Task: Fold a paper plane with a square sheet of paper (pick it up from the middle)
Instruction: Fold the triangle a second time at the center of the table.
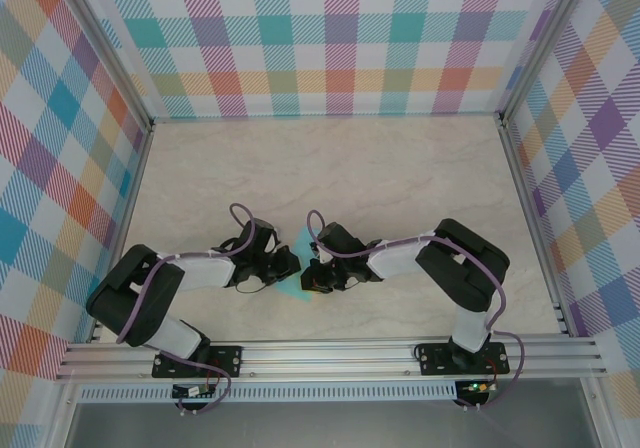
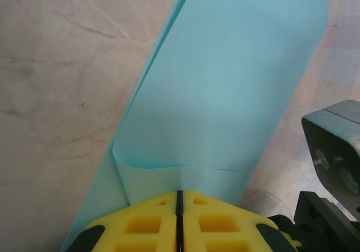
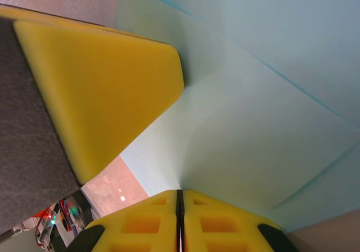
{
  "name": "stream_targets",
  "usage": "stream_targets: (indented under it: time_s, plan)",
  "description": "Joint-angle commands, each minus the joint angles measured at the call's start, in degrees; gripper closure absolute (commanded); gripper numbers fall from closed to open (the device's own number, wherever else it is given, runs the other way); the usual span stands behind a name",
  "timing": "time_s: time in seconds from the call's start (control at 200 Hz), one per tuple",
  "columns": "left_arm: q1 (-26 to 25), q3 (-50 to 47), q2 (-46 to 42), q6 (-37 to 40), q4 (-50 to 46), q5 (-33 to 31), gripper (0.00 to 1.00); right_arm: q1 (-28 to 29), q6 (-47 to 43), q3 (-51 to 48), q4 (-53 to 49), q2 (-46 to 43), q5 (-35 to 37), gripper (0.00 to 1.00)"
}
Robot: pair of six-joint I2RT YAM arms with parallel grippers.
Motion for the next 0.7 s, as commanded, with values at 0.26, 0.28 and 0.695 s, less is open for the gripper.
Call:
stream_targets:
  time_s: [0.26,0.28,0.695]
  plan:
    - [0.77,1.35,4.64,1.96,-2.36,-4.71,0.89,0.34,0.14,-3.56,-6.64,1.62,2.64,0.9]
    - [0.85,1.52,4.66,2.03,-2.56,-4.76,0.89,0.34,0.13,-3.54,-6.63,1.69,2.64,0.9]
    - [3.98,1.65,4.76,5.61,-2.63,-5.96,0.9,0.34,-0.01,-4.1,-6.42,2.32,2.96,0.91]
